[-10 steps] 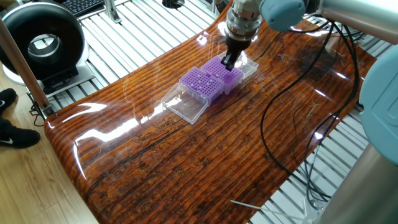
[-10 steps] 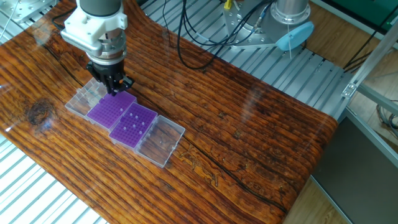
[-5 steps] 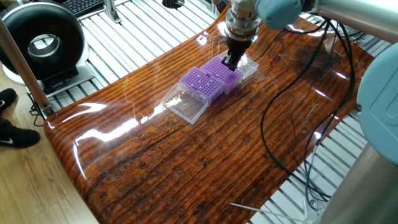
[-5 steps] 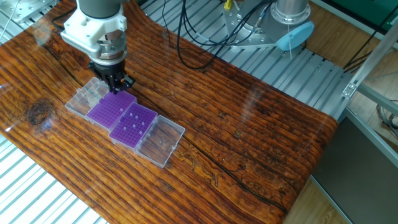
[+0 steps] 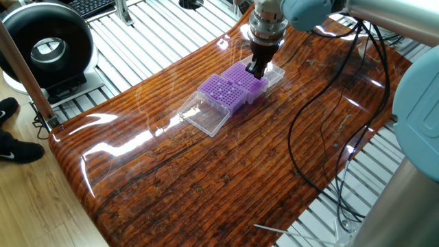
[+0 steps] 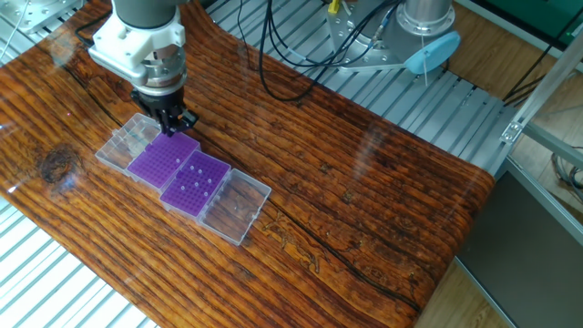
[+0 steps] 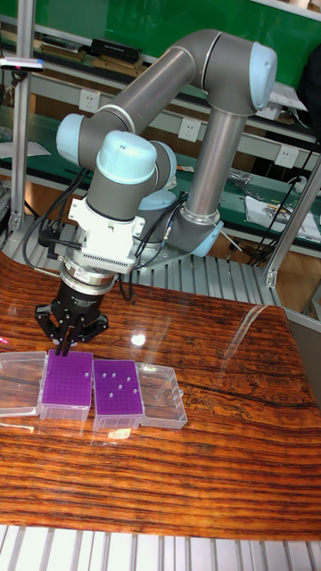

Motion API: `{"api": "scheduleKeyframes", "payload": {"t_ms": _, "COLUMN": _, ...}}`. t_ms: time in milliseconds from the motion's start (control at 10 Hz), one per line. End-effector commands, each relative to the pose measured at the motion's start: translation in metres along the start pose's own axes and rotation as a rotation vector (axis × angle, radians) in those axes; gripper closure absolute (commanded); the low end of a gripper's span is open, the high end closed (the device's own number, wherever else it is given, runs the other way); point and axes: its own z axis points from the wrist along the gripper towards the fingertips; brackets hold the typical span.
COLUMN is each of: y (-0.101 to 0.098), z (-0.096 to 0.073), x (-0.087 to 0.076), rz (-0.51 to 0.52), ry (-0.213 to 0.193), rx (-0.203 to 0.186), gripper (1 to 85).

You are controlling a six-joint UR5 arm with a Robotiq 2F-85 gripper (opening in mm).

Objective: Transfer all small pipette tips from one holder to another

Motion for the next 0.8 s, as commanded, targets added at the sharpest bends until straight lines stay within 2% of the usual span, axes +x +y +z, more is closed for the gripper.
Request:
{"api": "scheduleKeyframes", "payload": {"t_ms": 0, "y": 0.001, "z": -0.0012, "x": 0.0004, "rz": 0.009, "ry": 0.001, "rx": -0.011, "gripper": 69.3}}
{"api": "scheduleKeyframes", "payload": {"t_ms": 700, "y": 0.0068, "z": -0.0009, "x": 0.0014, "rz": 0.012, "ry": 0.01, "rx": -0.027, "gripper": 69.3}}
